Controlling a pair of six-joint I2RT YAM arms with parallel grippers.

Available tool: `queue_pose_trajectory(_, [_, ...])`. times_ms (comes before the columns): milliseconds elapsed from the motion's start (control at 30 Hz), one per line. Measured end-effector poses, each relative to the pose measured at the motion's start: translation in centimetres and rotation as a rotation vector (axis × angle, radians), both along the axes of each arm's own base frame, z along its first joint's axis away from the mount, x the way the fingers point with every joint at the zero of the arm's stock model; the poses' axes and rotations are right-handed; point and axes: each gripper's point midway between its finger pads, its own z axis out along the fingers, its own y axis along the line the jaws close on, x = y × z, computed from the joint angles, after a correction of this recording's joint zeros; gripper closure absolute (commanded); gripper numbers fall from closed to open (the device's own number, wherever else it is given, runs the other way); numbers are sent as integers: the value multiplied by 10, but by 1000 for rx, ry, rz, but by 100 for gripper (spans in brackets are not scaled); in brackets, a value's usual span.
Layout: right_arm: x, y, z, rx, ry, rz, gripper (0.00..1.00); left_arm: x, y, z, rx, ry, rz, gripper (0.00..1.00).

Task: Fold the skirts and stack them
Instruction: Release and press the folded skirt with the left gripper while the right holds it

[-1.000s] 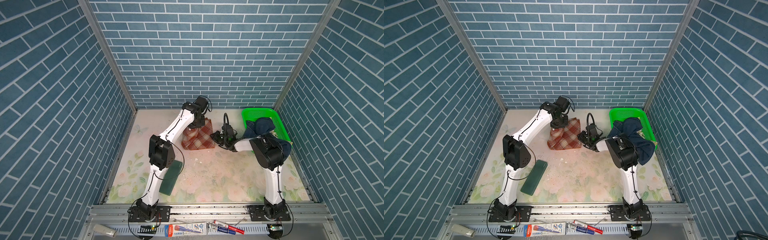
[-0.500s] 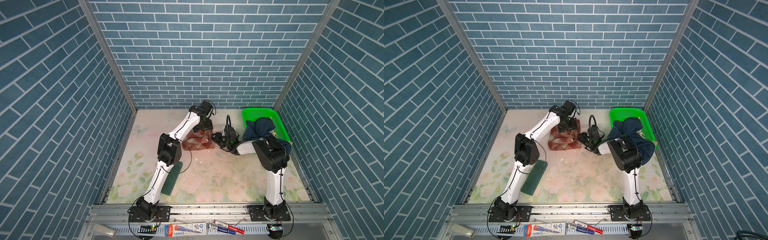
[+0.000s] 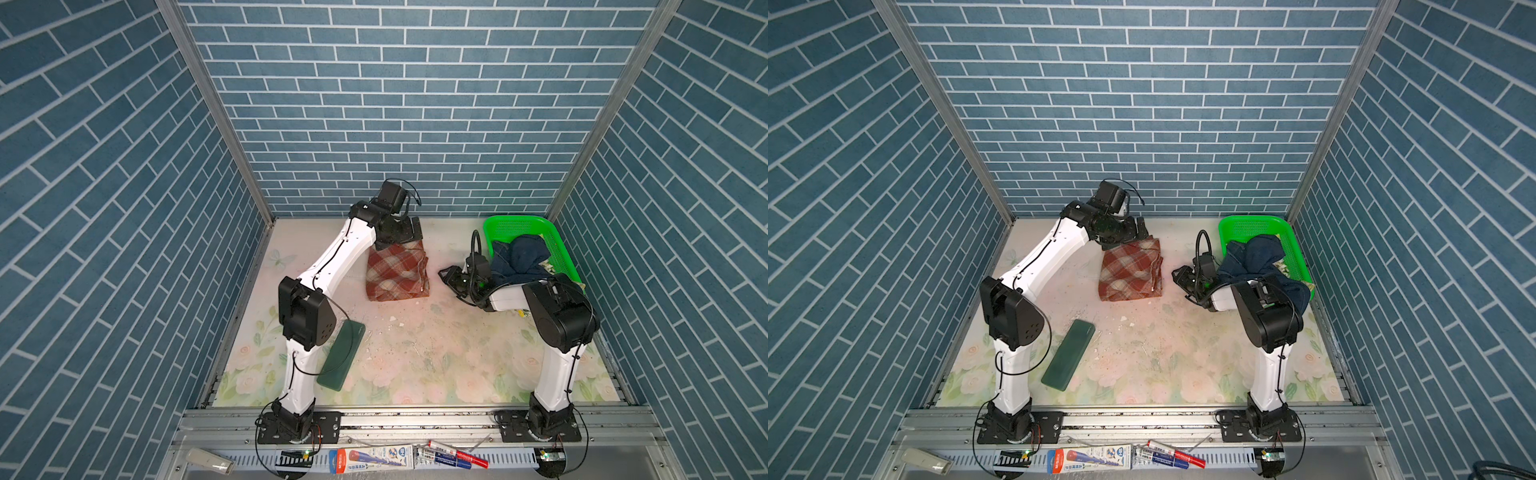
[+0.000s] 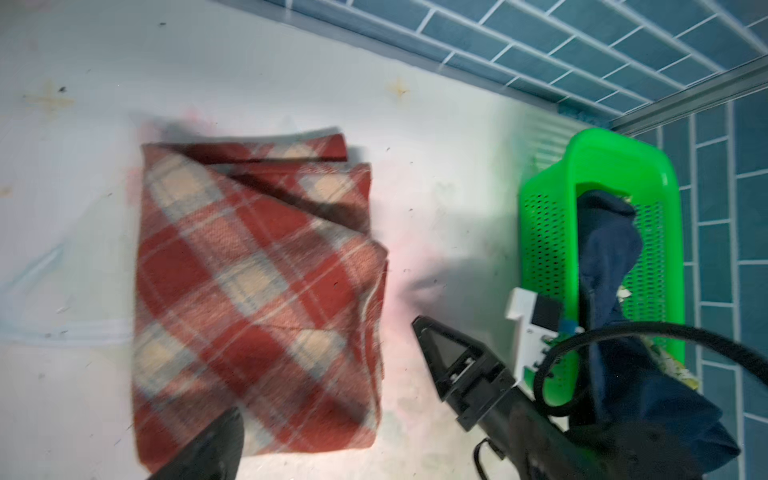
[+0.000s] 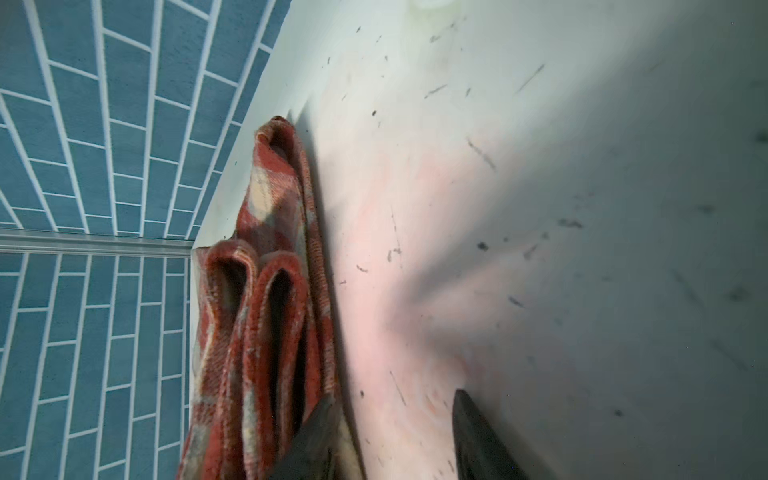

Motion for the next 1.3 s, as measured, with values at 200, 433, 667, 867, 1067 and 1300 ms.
queue_pose_trajectory(200, [-6,6,2,-31,5,48,48,-24,53,-66,103,123,33,1])
queue_pose_trajectory(433, [-5,27,15,-63,-15,114,40,-55,77,-89,188,143,-13,0])
queue_pose_trajectory(667, [5,45,39,-71,-74,156,38,-65,87,-75,224,58,-81,0])
queue_pose_trajectory(867, [27,59,59,-54,-116,170,37,-65,93,-48,283,-31,-162,0])
queue_pose_trajectory(1067, [43,70,46,-66,-76,182,39,-68,95,-22,317,-121,-240,0])
queue_pose_trajectory(1300, [54,82,35,-90,-41,209,68,-76,96,-4,333,-230,-323,0])
